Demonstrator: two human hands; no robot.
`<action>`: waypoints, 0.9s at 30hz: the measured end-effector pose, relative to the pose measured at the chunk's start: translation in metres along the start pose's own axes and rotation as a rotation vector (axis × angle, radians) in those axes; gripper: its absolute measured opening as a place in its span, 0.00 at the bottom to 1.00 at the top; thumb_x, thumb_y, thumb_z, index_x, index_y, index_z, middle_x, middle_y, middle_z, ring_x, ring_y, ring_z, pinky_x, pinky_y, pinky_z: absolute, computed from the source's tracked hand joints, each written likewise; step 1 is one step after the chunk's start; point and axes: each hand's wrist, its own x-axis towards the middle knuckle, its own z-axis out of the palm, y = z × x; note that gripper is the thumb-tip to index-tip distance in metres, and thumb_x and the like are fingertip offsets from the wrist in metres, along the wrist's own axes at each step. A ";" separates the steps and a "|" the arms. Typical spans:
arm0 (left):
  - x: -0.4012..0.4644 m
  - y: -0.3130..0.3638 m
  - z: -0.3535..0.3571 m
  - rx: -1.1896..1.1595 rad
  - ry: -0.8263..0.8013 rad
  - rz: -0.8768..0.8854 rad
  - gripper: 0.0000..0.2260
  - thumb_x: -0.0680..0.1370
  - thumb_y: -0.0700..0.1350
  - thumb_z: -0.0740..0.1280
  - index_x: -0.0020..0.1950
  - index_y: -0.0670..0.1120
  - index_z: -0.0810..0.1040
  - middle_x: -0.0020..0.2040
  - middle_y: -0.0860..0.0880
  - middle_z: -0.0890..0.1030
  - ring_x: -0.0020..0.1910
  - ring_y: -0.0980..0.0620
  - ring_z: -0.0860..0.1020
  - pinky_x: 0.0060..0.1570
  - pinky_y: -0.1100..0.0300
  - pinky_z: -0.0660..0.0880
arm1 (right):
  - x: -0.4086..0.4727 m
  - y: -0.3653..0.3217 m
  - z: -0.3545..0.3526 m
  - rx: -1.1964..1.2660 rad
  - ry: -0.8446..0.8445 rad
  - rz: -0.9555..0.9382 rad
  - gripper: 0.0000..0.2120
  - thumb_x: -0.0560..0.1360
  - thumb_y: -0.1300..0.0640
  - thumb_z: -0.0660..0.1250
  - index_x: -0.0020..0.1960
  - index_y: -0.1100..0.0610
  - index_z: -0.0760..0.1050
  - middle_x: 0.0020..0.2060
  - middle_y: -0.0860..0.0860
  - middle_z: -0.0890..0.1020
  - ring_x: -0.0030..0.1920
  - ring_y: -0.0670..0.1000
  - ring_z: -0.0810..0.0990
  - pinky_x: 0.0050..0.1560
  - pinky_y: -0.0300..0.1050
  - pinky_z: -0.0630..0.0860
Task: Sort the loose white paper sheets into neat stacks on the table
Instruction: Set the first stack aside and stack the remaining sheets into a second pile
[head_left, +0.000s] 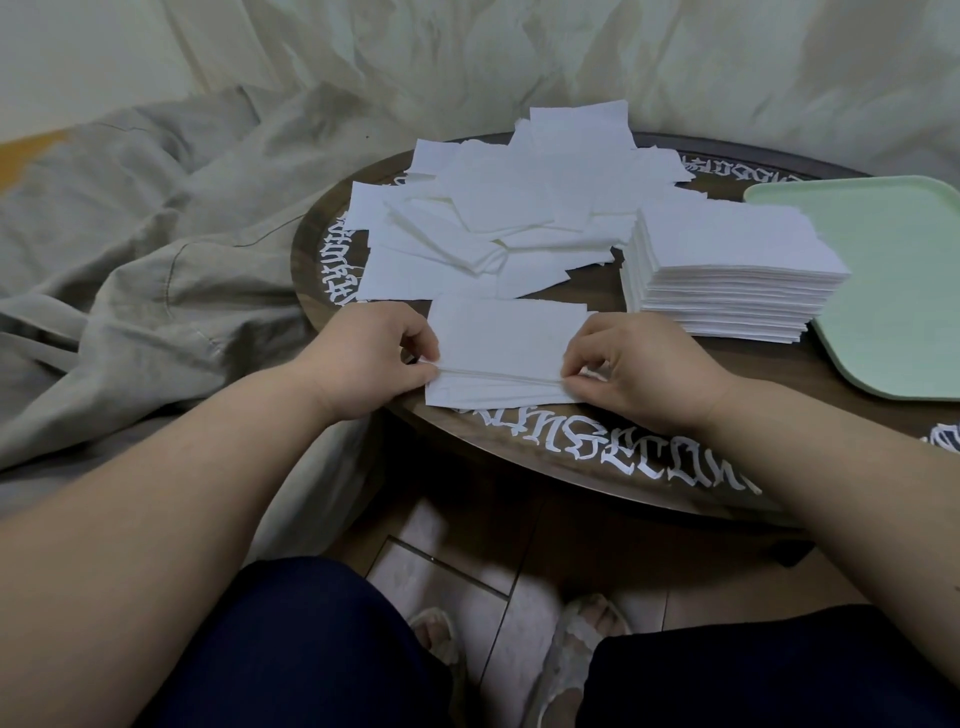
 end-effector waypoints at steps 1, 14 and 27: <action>0.000 0.000 0.000 -0.006 -0.005 -0.004 0.04 0.70 0.42 0.74 0.43 0.48 0.81 0.47 0.52 0.82 0.43 0.55 0.78 0.53 0.57 0.74 | 0.000 0.000 0.000 -0.001 -0.003 0.001 0.04 0.72 0.54 0.69 0.41 0.51 0.82 0.44 0.47 0.81 0.43 0.50 0.79 0.44 0.48 0.75; 0.000 0.000 0.000 0.045 -0.033 0.006 0.04 0.70 0.46 0.74 0.39 0.50 0.80 0.42 0.52 0.82 0.44 0.53 0.78 0.50 0.57 0.73 | 0.004 -0.004 0.003 -0.173 -0.010 -0.020 0.09 0.75 0.53 0.64 0.42 0.54 0.81 0.41 0.49 0.80 0.41 0.54 0.78 0.39 0.49 0.76; 0.003 0.001 0.001 0.134 -0.021 0.074 0.02 0.73 0.47 0.71 0.42 0.50 0.83 0.44 0.53 0.82 0.45 0.52 0.78 0.49 0.55 0.73 | 0.007 -0.005 0.006 -0.189 0.017 -0.063 0.10 0.73 0.47 0.69 0.40 0.53 0.81 0.38 0.49 0.78 0.40 0.54 0.78 0.35 0.45 0.72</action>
